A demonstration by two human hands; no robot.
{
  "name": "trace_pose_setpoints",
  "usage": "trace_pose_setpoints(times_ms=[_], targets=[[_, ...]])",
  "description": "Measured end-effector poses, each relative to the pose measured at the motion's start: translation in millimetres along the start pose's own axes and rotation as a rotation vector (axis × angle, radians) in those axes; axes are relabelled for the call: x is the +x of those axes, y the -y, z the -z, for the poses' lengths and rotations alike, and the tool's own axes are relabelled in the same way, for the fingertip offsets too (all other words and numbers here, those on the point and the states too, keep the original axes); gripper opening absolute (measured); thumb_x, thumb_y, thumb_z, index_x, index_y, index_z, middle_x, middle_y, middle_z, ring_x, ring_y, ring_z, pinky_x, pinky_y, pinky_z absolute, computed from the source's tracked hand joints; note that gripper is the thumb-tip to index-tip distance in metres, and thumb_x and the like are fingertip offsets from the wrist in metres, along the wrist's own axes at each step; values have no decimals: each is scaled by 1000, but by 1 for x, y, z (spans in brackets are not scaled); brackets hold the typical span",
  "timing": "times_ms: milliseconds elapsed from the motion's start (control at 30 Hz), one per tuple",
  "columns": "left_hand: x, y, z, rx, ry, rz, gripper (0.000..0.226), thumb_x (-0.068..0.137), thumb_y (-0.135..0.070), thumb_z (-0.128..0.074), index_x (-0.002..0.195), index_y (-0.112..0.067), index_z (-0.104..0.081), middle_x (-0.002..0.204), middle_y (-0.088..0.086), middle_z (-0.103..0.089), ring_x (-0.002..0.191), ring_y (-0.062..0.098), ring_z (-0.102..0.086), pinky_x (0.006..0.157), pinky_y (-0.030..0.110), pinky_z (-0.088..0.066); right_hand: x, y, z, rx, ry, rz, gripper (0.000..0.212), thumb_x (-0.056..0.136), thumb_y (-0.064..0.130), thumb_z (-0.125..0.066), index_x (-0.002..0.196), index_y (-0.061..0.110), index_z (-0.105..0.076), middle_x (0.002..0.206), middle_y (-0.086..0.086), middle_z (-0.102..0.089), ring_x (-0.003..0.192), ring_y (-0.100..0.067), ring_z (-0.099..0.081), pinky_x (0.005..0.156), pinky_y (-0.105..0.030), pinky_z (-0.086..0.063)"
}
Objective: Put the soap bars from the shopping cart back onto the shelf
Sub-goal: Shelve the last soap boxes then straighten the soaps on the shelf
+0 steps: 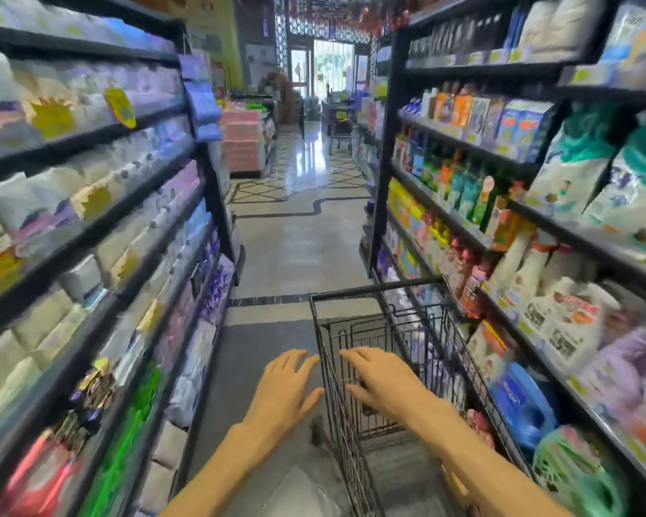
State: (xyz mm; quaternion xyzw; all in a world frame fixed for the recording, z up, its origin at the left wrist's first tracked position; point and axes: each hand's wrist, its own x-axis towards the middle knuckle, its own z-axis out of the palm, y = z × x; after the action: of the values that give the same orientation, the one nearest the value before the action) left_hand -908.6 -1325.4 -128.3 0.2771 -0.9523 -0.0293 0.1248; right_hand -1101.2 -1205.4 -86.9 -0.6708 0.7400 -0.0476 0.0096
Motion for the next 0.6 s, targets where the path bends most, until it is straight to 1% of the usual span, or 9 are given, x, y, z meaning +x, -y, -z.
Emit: trace_pose_setpoints(times_ms=[67,133,200,267,333,400,500,600], targets=[[35,5,-9,-27,15,-46,65,91,-62,-35,144,-24,-43,145,4,-47,134,26,-43,108,42,-40,17,-26,-8,-2,10,-40,67,95,46,-53,151,23,-27,147,-1,-44,130,-23,-45,103,-39,-43],[74,8,-21,-44,29,-107,67,92,-63,-31,146,-24,-40,147,3,-45,136,25,-41,110,40,-37,28,-54,-18,-4,3,-99,66,94,47,-53,150,23,-29,144,0,-47,127,-22,-48,100,-39,-45],[114,7,-33,-65,41,-183,64,94,-61,-36,147,-25,-39,147,2,-44,136,23,-40,110,39,-38,37,-79,-24,18,1,-175,66,93,47,-53,149,23,-29,144,2,-46,128,-21,-47,102,-40,-45],[154,4,-47,-82,47,-283,61,94,-58,-43,145,-24,-42,144,2,-47,133,23,-44,106,39,-42,42,-102,-27,40,-7,-266,66,93,47,-54,149,23,-30,145,2,-45,130,-20,-46,103,-40,-43],[193,0,-61,-112,61,-385,59,94,-58,-44,142,-24,-46,141,1,-50,130,24,-47,103,40,-45,46,-121,-28,36,-18,-370,65,93,46,-55,149,23,-30,143,2,-47,127,-21,-47,101,-38,-44],[228,-7,-73,-143,103,-478,57,95,-57,-44,142,-24,-45,140,1,-50,129,24,-48,103,40,-46,45,-135,-26,58,-30,-488,63,93,44,-56,148,23,-32,141,2,-48,126,-21,-48,101,-38,-43],[273,-22,-94,-163,131,-649,56,95,-56,-48,140,-23,-47,137,2,-52,125,25,-50,99,41,-49,42,-152,-23,38,-14,-648,62,92,42,-57,146,20,-36,139,-3,-50,125,-25,-49,100,-42,-45],[305,-47,-114,-188,169,-803,51,95,-53,-50,136,-22,-49,132,2,-54,119,26,-53,94,41,-51,29,-167,-26,24,3,-807,61,93,42,-56,145,17,-38,137,-7,-52,122,-30,-50,95,-46,-47]])
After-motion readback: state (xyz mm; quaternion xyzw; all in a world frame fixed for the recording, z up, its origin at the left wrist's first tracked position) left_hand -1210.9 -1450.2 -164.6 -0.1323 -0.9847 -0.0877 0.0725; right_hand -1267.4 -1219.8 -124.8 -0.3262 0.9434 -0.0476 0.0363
